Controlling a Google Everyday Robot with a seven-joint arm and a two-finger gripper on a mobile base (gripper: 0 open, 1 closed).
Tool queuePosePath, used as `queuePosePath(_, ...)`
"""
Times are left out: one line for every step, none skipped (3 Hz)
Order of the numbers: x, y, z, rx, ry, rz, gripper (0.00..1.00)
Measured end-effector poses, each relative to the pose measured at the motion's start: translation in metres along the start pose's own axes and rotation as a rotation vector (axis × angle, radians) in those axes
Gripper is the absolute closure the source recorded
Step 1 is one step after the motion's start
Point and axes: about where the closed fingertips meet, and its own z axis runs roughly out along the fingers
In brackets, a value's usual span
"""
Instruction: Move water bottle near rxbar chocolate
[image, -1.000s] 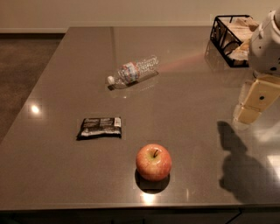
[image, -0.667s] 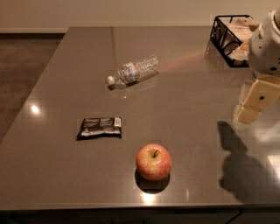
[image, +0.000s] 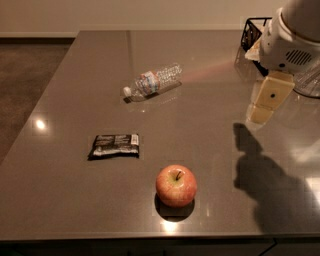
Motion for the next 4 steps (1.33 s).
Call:
queuePosePath(-0.014,-0.033,0.016,-0.008,-0.012,-0.024,0.00)
queuePosePath(-0.032,-0.068,0.038,-0.020,-0.028,-0.064,0.00)
queuePosePath(-0.048,-0.097,0.063,-0.044,-0.042,-0.106,0.00)
queuePosePath(-0.069,-0.125,0.088,-0.055,-0.050,-0.156,0.00)
